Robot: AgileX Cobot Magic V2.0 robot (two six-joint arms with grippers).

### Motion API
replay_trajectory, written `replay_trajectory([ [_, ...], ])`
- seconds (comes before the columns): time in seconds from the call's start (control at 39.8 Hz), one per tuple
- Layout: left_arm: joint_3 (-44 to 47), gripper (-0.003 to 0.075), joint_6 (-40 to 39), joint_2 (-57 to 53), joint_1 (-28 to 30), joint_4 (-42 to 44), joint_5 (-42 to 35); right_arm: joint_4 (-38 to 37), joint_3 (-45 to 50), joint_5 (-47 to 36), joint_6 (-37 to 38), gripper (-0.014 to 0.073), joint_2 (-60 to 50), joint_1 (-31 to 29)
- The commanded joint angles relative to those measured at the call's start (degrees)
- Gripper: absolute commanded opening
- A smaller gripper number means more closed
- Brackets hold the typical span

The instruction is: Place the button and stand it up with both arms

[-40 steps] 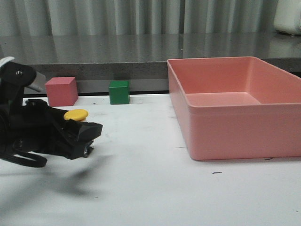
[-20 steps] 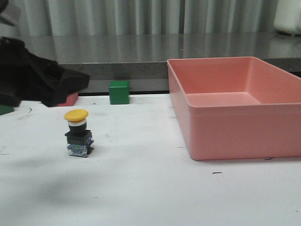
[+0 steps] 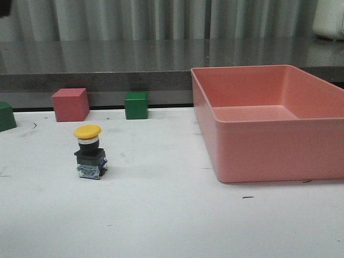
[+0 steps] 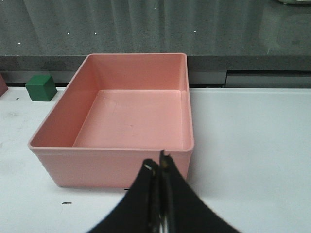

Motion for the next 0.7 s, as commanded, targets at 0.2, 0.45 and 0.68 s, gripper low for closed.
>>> replay_trajectory([
  [0.2, -1.4, 0.0001, -0.7, -17.8, 0.1, -5.6, 16.2, -1.2, -1.5, -4.8, -0.4, -0.0061, 0.7, -0.2],
  [0.45, -1.4, -0.0020, -0.7, -26.8, 0.1, -5.6, 25.9, -1.2, -1.5, -4.8, -0.4, -0.0061, 0.7, -0.2],
  [0.68, -1.4, -0.0020, -0.7, -28.6, 0.1, -5.6, 25.6, -1.2, -1.5, -4.8, -0.4, -0.0061, 0.7, -0.2],
])
